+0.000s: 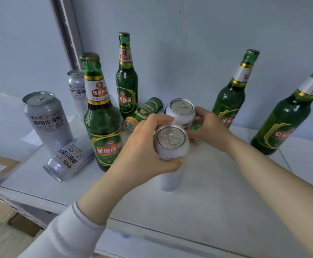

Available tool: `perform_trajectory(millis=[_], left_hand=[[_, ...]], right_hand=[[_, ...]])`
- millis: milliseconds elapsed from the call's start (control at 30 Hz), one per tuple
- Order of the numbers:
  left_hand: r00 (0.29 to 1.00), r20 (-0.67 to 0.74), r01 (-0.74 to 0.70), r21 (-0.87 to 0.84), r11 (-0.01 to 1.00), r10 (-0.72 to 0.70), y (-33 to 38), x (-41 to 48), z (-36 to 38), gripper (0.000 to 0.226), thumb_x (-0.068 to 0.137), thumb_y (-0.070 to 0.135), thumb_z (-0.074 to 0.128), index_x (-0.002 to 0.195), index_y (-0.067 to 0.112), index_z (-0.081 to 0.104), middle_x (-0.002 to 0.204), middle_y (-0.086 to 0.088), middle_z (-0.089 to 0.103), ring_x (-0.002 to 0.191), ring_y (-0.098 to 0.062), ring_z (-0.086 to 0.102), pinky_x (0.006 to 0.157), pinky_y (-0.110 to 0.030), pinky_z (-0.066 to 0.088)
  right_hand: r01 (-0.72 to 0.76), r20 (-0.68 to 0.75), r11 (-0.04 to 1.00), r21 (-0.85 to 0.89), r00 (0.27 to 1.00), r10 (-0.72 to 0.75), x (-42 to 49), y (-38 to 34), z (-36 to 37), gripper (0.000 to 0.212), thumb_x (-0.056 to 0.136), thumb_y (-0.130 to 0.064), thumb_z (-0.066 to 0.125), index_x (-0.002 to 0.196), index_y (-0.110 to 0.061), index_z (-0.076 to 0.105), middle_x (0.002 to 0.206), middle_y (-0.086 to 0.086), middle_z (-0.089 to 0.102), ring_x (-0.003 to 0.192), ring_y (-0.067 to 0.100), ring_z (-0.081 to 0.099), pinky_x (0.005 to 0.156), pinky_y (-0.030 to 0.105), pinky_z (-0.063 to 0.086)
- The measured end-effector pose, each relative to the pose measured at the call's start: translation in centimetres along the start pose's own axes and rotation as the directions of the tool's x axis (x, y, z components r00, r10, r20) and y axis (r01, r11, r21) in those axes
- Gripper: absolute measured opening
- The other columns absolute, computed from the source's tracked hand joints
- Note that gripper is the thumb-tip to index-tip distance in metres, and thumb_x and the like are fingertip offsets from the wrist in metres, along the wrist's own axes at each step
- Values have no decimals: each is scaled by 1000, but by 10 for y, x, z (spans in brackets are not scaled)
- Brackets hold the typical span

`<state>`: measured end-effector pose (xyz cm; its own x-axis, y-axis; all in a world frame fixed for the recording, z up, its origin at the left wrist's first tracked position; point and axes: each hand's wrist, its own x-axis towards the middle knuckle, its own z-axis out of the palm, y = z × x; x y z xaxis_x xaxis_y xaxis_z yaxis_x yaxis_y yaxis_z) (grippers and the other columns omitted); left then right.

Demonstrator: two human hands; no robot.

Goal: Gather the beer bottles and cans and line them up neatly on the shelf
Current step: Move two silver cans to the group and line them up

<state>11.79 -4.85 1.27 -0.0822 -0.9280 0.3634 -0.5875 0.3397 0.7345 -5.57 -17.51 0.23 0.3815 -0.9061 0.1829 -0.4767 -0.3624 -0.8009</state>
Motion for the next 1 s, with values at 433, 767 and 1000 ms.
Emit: perform_trajectory(millis=[433,767,1000], left_hand=[[993,-34,102,-215,971,-112,-7,-11,29,101,60,39,76,140,35,15,128,29,41,117,17,41,95,-1,34],[955,-165,198,-259,945,-246,-19,-18,59,76,56,21,85,121,22,46,104,21,59,95,16,54,76,-4,45],[981,-171,47,-239,970,-90,34,-2,35,60,57,27,82,106,31,49,95,26,60,88,17,57,70,-1,45]], right_hand=[[-142,50,965,220,990,135,-46,41,2,73,70,-12,78,134,-18,43,132,1,53,119,13,50,97,26,45],[-107,-208,963,248,965,161,-50,39,34,70,64,-7,81,125,-10,48,115,3,55,102,11,50,79,12,44],[-180,-345,929,324,892,293,-102,41,-8,69,62,-14,83,120,-12,47,112,-1,57,104,11,54,67,12,46]])
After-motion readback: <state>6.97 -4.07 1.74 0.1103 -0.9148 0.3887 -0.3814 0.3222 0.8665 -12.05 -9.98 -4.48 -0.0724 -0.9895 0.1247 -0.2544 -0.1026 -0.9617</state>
